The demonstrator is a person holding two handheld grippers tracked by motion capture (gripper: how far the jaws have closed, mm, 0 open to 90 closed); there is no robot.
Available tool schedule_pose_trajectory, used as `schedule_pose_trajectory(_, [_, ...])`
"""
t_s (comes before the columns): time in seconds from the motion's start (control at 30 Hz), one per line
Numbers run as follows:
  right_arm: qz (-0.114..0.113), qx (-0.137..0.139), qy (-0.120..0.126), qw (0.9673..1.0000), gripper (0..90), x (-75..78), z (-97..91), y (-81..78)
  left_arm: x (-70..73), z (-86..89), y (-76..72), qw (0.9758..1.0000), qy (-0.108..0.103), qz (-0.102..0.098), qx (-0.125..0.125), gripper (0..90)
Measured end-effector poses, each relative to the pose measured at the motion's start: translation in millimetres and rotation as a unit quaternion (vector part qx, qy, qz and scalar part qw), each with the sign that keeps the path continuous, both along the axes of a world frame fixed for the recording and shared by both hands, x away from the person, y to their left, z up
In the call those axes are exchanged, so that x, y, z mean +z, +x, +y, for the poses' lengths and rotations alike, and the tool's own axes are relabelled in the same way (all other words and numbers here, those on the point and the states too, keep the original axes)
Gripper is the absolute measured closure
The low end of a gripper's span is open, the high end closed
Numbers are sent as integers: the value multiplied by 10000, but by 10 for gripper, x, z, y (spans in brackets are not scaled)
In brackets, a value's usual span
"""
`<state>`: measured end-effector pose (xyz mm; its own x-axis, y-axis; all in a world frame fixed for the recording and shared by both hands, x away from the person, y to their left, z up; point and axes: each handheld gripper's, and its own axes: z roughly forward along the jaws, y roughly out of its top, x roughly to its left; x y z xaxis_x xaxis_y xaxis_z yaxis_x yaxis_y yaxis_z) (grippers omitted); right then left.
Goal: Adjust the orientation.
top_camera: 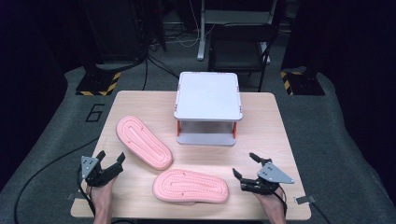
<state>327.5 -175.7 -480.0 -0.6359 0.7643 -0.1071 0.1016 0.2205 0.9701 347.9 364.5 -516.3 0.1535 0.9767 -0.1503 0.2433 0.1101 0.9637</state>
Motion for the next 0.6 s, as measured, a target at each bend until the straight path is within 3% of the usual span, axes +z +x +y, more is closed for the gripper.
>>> schedule_pose_trajectory(0.07, [-3, 456, -223, 9987, 148, 23, 166, 8, 7, 3, -8, 10000, 5, 3, 6, 150])
schedule_pose_trajectory(0.13, [151, 783, -320, 9963, 148, 33, 316, 5, 9, -1, -14, 10000, -10, -46, 14, 151])
schedule_pose_trajectory(0.17, [151, 783, -320, 9963, 148, 33, 316, 5, 9, -1, -14, 10000, -10, -46, 14, 151])
schedule_pose_trajectory(0.2, [253, 1117, -365, 9928, 149, 6, 442, 60, 11, -6, -17, 10000, -28, -58, 22, 151])
schedule_pose_trajectory(0.23, [253, 1117, -365, 9928, 149, 6, 442, 60, 12, -7, -17, 10000, -24, -69, 19, 151])
schedule_pose_trajectory(0.27, [512, 1206, -457, 9903, 149, -48, 522, 101, 16, -5, -18, 10000, -4, -33, -5, 151])
schedule_pose_trajectory(0.33, [596, 1290, -483, 9887, 149, -83, 557, 128, 16, -8, -15, 10000, -4, -31, -12, 151])
schedule_pose_trajectory(0.37, [881, 1473, -507, 9839, 152, -134, 607, 166, 17, -7, -13, 10000, 15, -18, -17, 151])
schedule_pose_trajectory(0.47, [941, 1690, -747, 9783, 154, -207, 674, 231, 9, -9, -5, 10000, 9, -33, 1, 151])
schedule_pose_trajectory(0.5, [941, 1690, -747, 9783, 154, -207, 674, 231, 9, -9, -5, 10000, 9, -33, 1, 151])
schedule_pose_trajectory(0.53, [1066, 1804, -892, 9737, 151, -249, 718, 263, 11, -8, -6, 10000, 29, -19, -2, 151])
schedule_pose_trajectory(0.6, [1117, 1792, -879, 9735, 152, -276, 740, 298, 12, -6, -7, 10000, 38, -21, 12, 151])
